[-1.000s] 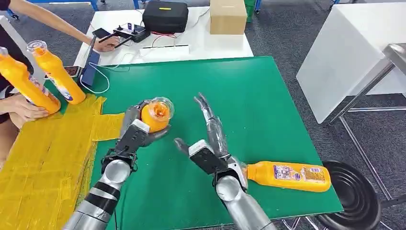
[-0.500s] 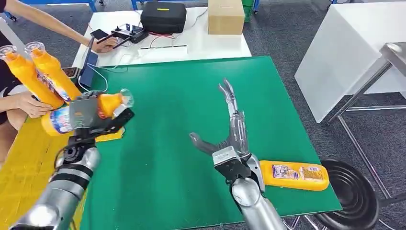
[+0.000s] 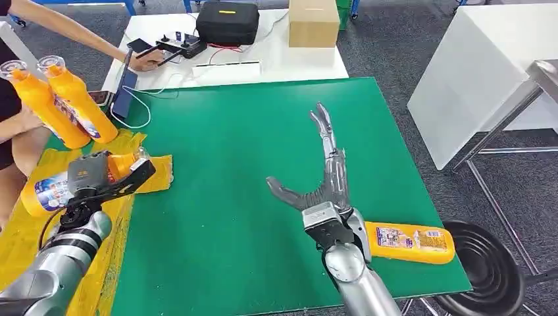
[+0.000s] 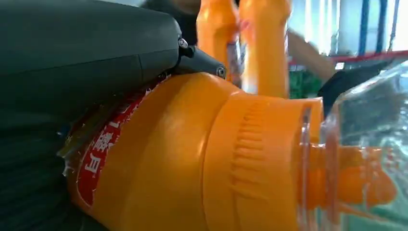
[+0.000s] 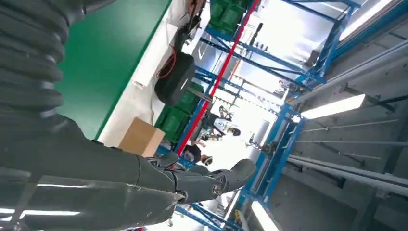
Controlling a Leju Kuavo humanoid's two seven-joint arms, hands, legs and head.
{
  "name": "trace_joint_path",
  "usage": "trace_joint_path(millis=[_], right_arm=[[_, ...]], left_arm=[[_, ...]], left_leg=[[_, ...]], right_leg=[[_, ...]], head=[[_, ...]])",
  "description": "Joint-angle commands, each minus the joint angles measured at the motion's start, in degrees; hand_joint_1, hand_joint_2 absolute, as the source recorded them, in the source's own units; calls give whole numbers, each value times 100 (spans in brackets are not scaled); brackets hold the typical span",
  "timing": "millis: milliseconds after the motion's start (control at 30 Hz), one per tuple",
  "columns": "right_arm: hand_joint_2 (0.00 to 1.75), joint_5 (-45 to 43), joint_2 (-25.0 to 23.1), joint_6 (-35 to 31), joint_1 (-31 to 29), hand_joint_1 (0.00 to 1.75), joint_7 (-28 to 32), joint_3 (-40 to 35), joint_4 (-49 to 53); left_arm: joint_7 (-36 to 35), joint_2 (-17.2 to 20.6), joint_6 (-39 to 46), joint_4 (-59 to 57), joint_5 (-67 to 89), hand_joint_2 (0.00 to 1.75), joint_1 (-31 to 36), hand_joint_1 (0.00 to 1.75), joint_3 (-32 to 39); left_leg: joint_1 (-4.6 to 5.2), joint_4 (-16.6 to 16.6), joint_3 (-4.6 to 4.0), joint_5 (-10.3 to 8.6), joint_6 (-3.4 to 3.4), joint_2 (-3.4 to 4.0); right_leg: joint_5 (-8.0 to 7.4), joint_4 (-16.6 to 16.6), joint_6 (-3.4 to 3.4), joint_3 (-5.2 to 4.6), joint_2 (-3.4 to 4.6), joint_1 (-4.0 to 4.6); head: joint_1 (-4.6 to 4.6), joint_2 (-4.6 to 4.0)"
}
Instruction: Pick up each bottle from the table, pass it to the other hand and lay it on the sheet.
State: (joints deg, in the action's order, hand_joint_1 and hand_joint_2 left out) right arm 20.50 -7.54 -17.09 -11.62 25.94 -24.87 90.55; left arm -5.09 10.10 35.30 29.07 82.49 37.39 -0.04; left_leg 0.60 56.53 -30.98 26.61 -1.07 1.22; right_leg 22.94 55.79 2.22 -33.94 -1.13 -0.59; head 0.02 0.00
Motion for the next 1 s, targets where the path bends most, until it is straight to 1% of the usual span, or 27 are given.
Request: trace_joint_path(millis=[33,100,200,233,267,333,367,433,600,667,867,900,933,1000], right_arm=[[175,-54,248,-12,-275,0,-18,-174,-219],[175,-60,240,-6,-287,0,-37,-170,-267],[175,-33,222,34,-322,0,-75,-202,-356],[175,-25,211,40,-329,0,-85,-206,-381],[175,-21,203,39,-331,0,-90,-205,-399],[175,-14,194,39,-336,0,-100,-191,-434],[175,-8,187,43,-341,0,-107,-179,-459],[175,-7,185,43,-342,0,-108,-177,-464],[175,-5,185,45,-342,0,-109,-175,-464],[175,7,178,58,-335,0,-116,-165,-475],[175,25,166,88,-354,0,-117,-149,-562],[175,51,188,109,-361,0,-119,-166,-574],[175,80,196,125,-363,0,-131,-173,-583],[175,80,196,125,-363,0,-131,-173,-583]], left_arm=[[769,-189,-303,-1012,-711,175,74,175,816],[945,-332,-384,-1015,-850,175,42,175,903],[965,-451,-486,-1003,-933,175,51,175,956],[1023,-486,-516,-979,-1017,175,41,7,1015],[1108,-516,-562,-964,-1106,175,31,0,1071],[1314,-575,-684,-931,-1314,175,1,0,1195],[1553,-626,-814,-899,-1551,175,-28,0,1329],[1593,-634,-834,-891,-1592,175,-34,0,1351],[1648,-634,-862,-879,-1643,175,-43,0,1378],[1977,-692,-1081,-815,-2001,175,-64,0,1558],[2537,-795,-1483,-596,-2792,175,-131,0,1845],[2611,-805,-1443,-528,-2910,175,-161,0,1867],[2526,-788,-1183,-494,-2830,175,-187,0,1767],[2526,-788,-1183,-494,-2830,175,-187,0,1767]], left_leg=[[-5,-2,11,4,5,3],[-4,-3,14,3,4,-5],[-4,-3,13,2,5,-13],[-4,-3,14,2,5,-12],[-7,-2,18,4,8,-14],[-8,-1,22,4,9,-15],[-7,-2,21,3,8,-15],[0,-3,13,1,4,-10],[-4,-3,24,2,6,-13],[-9,-1,27,3,10,-14],[-8,-2,30,1,9,-14],[-4,-3,31,-1,8,-11],[-11,-1,37,2,11,-13],[-3,-4,37,-2,8,-8]], right_leg=[[0,-5,-2,10,15,3],[2,-5,-2,15,9,2],[3,-7,-2,16,-1,2],[2,-8,-2,17,1,3],[2,-8,-4,23,3,5],[2,-9,-4,27,4,5],[1,-9,-4,26,3,5],[0,-6,-1,16,1,-1],[1,-7,-4,28,3,1],[0,-9,-6,32,5,6],[-2,-10,-4,36,5,5],[-2,-6,-3,34,4,1],[-2,-10,-5,43,8,7],[-3,-6,-3,39,7,0]], head=[[0,0],[0,0],[0,0],[0,0],[-2,0],[-2,0],[-2,0],[-2,0],[0,0],[0,0],[-2,0],[-2,0],[0,0],[0,0]])
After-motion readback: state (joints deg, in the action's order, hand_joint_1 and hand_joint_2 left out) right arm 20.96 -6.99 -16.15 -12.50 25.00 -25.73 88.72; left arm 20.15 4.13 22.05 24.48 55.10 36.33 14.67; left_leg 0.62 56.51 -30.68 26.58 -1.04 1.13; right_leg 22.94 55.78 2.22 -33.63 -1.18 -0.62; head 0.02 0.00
